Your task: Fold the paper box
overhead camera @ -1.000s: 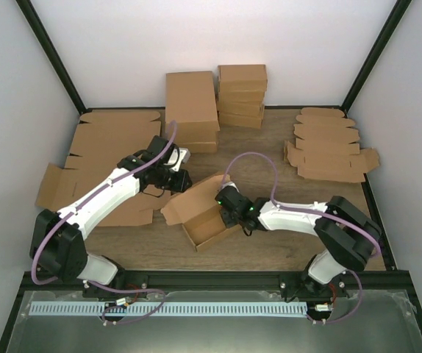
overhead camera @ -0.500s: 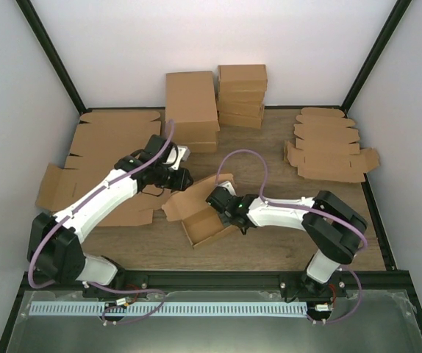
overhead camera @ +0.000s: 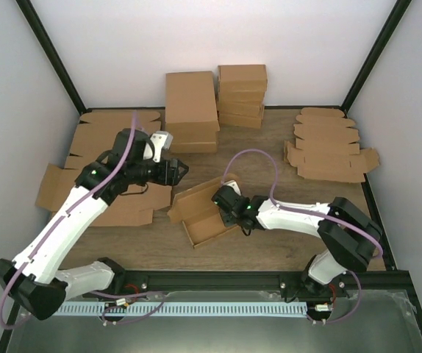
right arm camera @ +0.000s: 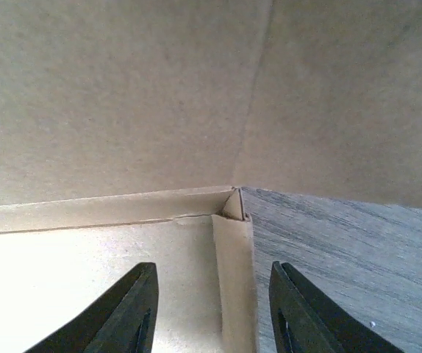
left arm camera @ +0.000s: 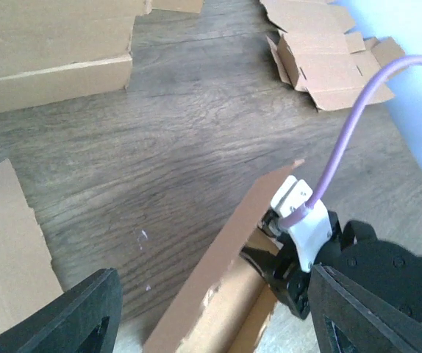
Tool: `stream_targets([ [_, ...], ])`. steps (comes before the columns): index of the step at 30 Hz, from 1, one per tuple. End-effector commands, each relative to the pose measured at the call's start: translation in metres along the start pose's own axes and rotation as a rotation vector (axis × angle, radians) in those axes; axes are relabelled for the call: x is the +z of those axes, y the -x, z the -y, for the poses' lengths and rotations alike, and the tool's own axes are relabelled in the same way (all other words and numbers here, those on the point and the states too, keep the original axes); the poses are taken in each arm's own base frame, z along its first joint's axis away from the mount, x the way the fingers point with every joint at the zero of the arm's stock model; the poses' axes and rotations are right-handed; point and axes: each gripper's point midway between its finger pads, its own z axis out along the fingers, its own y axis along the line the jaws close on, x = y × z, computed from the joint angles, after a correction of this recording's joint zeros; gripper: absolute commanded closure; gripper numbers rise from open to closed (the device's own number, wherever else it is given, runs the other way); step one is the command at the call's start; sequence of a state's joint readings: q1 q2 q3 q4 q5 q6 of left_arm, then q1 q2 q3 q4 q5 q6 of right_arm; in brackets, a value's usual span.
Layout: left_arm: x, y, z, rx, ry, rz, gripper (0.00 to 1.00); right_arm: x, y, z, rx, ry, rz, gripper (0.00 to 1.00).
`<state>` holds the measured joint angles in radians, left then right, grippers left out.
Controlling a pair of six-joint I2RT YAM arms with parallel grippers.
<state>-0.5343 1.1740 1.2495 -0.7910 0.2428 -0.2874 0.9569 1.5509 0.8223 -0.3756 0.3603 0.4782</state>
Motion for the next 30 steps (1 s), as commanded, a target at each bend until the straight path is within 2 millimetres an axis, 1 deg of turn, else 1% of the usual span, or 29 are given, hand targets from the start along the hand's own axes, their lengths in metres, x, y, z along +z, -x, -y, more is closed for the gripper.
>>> stream_targets([
  [1,-0.013,-0.026,0.004,-0.070,-0.031,-0.075,0.31,-0.015,0.019,-0.010,0.043,0.060,0.040,0.54],
  [3,-0.015,-0.050,0.008,-0.124,-0.069,-0.129,0.34,-0.019,0.018,-0.010,0.039,0.068,0.035,0.53],
  [6,-0.025,-0.075,0.013,-0.209,-0.108,-0.148,0.36,-0.024,0.016,-0.009,0.031,0.077,0.028,0.52],
  [10,-0.036,-0.101,0.017,-0.310,-0.149,-0.157,0.39,-0.025,0.015,-0.003,0.030,0.056,0.021,0.52],
  [12,-0.035,-0.113,0.017,-0.342,-0.162,-0.171,0.39,-0.022,0.013,0.002,0.027,0.034,0.012,0.52],
  [14,-0.030,-0.125,0.017,-0.367,-0.166,-0.192,0.39,-0.018,0.010,0.007,0.020,0.004,-0.003,0.52],
  [18,-0.017,-0.143,0.022,-0.388,-0.176,-0.227,0.38,-0.009,0.003,0.010,0.007,-0.020,-0.042,0.54],
  [25,0.002,-0.161,0.026,-0.401,-0.182,-0.254,0.38,0.000,-0.004,0.009,0.015,-0.001,-0.082,0.57],
  [28,0.010,-0.168,0.024,-0.400,-0.173,-0.267,0.37,0.004,-0.007,0.008,0.015,0.001,-0.093,0.66],
  [30,0.014,-0.170,0.022,-0.396,-0.167,-0.269,0.35,0.006,-0.008,0.008,0.015,0.001,-0.097,0.71],
])
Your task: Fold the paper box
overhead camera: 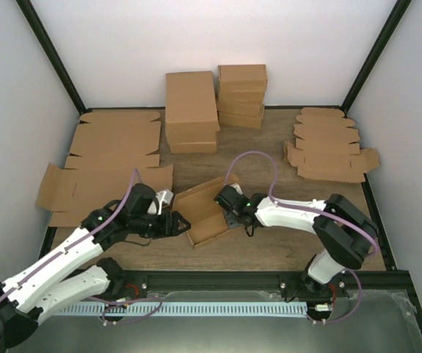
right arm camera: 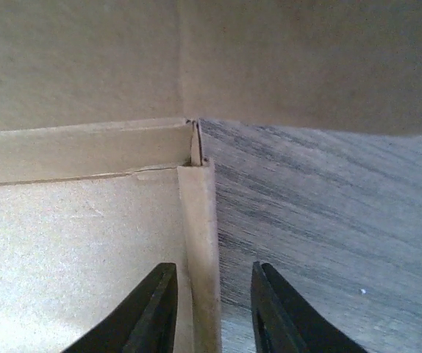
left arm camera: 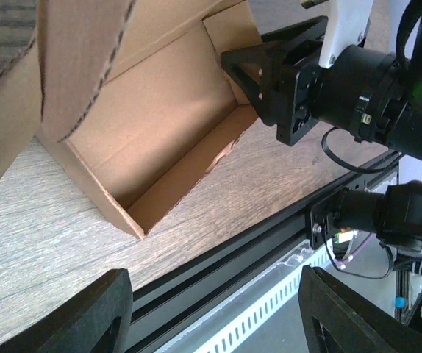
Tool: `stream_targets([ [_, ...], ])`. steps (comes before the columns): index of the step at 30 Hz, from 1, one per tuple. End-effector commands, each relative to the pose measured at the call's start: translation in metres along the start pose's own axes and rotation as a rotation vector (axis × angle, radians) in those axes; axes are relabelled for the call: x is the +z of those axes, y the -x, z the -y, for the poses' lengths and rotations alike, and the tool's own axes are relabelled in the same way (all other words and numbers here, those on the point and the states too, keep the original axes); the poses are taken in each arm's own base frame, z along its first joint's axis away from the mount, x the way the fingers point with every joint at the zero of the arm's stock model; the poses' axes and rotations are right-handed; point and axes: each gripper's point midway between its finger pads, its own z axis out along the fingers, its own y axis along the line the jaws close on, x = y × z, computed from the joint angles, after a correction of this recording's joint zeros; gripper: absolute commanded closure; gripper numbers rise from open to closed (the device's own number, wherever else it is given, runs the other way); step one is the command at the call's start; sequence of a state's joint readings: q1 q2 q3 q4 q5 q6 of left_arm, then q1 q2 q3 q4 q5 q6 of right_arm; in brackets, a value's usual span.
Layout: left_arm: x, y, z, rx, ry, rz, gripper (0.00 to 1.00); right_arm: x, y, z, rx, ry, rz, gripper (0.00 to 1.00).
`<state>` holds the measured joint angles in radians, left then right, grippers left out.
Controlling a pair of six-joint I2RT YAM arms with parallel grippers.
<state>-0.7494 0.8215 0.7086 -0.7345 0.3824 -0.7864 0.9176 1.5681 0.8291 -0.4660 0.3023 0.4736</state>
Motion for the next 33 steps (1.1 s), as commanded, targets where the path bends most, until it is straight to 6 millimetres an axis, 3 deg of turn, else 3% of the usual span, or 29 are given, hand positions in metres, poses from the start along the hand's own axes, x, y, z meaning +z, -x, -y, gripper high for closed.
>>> stream_targets([
  [1,0.008,0.007,0.002,0.002,-0.017,0.033,0.34,0.001,0.011,-0.005,0.018,0.012,0.014,0.74],
  [8,0.020,0.006,-0.008,0.000,0.006,0.024,0.27,0.000,0.013,0.005,0.121,-0.032,0.012,0.98],
  [16,0.030,0.009,-0.020,-0.012,0.038,0.046,0.23,-0.006,0.016,0.005,0.297,-0.027,0.013,0.99],
  [17,0.033,0.010,-0.023,-0.013,0.046,0.050,0.22,-0.007,0.017,0.005,0.305,-0.027,0.015,0.97],
  [21,0.042,0.021,-0.036,-0.029,0.105,0.097,0.16,-0.015,0.023,-0.001,0.287,0.032,0.046,0.74],
  [24,0.046,0.030,-0.045,-0.042,0.163,0.126,0.13,-0.024,0.028,-0.006,0.261,0.080,0.070,0.67],
  [33,0.068,0.043,-0.054,-0.042,0.193,0.140,0.35,-0.038,0.029,-0.011,0.227,0.157,0.093,0.63],
])
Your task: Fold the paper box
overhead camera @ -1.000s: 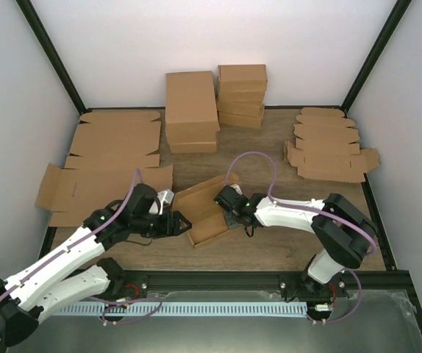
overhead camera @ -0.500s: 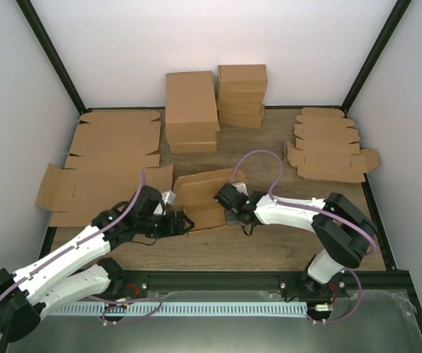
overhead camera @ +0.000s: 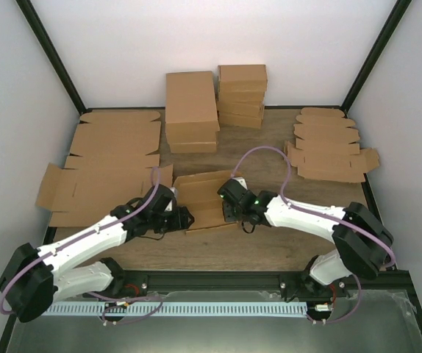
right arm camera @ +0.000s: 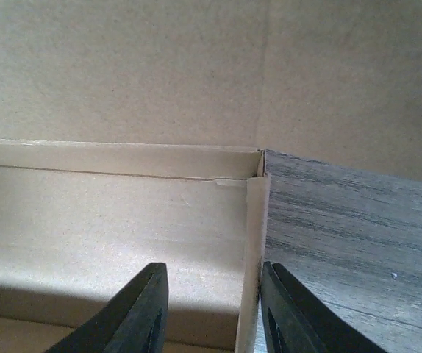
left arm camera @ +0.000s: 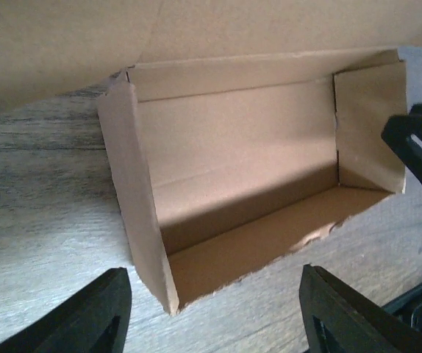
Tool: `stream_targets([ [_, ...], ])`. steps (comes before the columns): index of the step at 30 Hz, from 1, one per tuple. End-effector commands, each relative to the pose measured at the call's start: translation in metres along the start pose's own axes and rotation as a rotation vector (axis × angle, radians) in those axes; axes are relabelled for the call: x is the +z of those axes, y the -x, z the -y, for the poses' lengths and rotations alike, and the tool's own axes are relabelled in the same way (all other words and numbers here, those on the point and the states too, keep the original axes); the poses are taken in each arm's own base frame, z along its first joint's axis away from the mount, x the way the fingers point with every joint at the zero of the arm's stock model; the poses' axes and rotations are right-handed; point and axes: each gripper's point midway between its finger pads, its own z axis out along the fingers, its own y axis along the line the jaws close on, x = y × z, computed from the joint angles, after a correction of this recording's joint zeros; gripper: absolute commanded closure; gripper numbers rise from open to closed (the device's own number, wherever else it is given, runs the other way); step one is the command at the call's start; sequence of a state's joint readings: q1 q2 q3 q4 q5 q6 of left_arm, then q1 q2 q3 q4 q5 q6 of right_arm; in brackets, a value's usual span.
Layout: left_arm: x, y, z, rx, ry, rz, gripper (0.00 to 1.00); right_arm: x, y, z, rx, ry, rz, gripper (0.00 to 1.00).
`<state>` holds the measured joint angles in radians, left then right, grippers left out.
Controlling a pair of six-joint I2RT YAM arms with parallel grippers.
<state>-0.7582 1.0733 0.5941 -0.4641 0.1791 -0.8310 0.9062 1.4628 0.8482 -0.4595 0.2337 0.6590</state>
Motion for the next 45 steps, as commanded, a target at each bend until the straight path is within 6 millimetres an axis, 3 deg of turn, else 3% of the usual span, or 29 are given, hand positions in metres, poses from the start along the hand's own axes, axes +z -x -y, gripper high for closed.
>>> stream_targets([
  [1,0.007,0.016,0.003,0.015,-0.005,0.060,0.37,-0.009,0.005,-0.002,0.002,0.045,0.021,0.62],
  [14,0.021,0.027,-0.016,-0.003,0.042,0.087,0.62,-0.037,0.027,0.028,0.076,0.195,0.115,0.60],
  [19,0.025,0.029,-0.023,0.001,0.071,0.106,0.64,-0.056,0.038,0.040,0.103,0.217,0.197,0.60],
  [24,0.033,0.031,-0.028,0.013,0.098,0.102,0.65,-0.073,0.044,0.038,0.092,0.260,0.261,0.59],
  [30,0.044,0.031,-0.028,0.028,0.100,0.087,0.81,-0.086,0.047,0.040,0.093,0.281,0.317,0.59],
  [45,0.051,0.054,-0.017,0.024,0.096,0.151,0.91,-0.090,0.046,0.047,0.094,0.250,0.338,0.54],
])
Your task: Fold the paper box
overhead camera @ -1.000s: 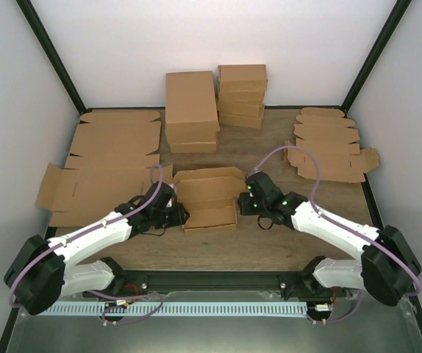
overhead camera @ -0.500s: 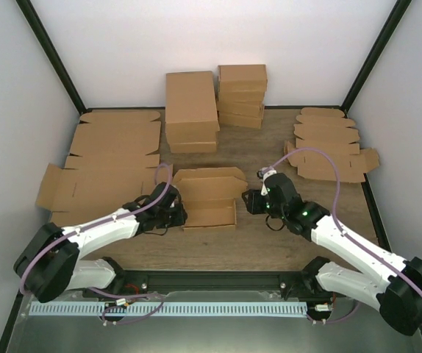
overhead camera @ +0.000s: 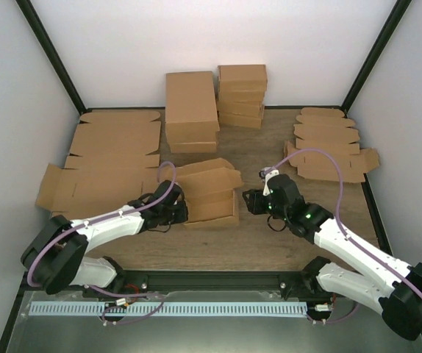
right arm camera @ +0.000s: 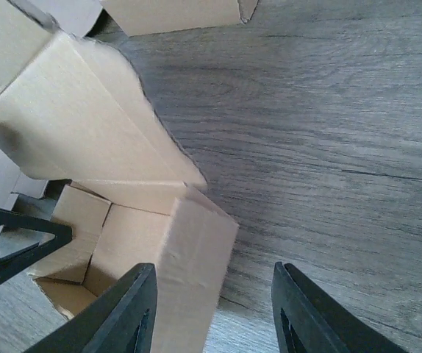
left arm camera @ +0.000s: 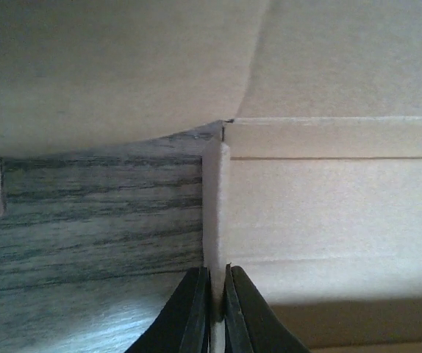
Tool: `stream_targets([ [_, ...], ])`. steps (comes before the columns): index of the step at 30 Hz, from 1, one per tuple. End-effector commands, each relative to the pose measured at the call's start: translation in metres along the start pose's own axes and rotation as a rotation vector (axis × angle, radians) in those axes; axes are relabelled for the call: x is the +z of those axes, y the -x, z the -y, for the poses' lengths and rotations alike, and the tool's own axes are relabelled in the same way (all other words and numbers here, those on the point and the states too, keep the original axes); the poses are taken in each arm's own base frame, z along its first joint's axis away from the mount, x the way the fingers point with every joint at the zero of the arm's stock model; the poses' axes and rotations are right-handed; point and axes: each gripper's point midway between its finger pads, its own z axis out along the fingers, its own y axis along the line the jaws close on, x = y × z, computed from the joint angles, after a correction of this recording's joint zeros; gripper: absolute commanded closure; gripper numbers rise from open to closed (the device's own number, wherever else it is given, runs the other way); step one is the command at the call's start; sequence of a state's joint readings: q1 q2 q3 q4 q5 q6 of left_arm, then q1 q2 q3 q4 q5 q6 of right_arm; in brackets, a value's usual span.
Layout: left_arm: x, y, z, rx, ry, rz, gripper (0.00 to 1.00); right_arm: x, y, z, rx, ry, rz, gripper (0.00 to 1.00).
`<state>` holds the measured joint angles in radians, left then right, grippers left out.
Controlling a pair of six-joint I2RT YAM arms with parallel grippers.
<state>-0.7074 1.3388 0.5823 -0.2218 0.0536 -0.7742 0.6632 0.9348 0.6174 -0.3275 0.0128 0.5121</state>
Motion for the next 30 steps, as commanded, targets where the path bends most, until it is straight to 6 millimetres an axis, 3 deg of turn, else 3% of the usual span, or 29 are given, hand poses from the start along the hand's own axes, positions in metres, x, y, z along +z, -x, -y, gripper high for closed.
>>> stream_targets([
  [1,0.001,0.020,0.014,0.009,-0.027,0.060,0.92,-0.005,0.007,0.004,-0.007,-0.019,0.037,0.54],
  [9,-0.002,0.039,0.020,0.058,0.023,0.094,0.89,-0.006,0.007,0.007,-0.008,-0.036,0.040,0.54],
  [13,-0.007,0.046,0.025,0.103,0.033,0.096,0.72,-0.007,0.009,0.007,-0.007,-0.035,0.052,0.54],
  [17,-0.026,0.053,0.031,0.140,0.026,0.126,0.57,-0.004,0.012,0.006,-0.035,-0.035,0.055,0.49],
  [25,-0.074,0.066,0.027,0.172,0.016,0.188,0.46,-0.003,0.024,-0.009,-0.111,0.060,0.084,0.37],
  [30,-0.087,0.082,0.015,0.177,-0.041,0.200,0.34,-0.008,0.036,-0.009,-0.086,0.112,0.104,0.21],
])
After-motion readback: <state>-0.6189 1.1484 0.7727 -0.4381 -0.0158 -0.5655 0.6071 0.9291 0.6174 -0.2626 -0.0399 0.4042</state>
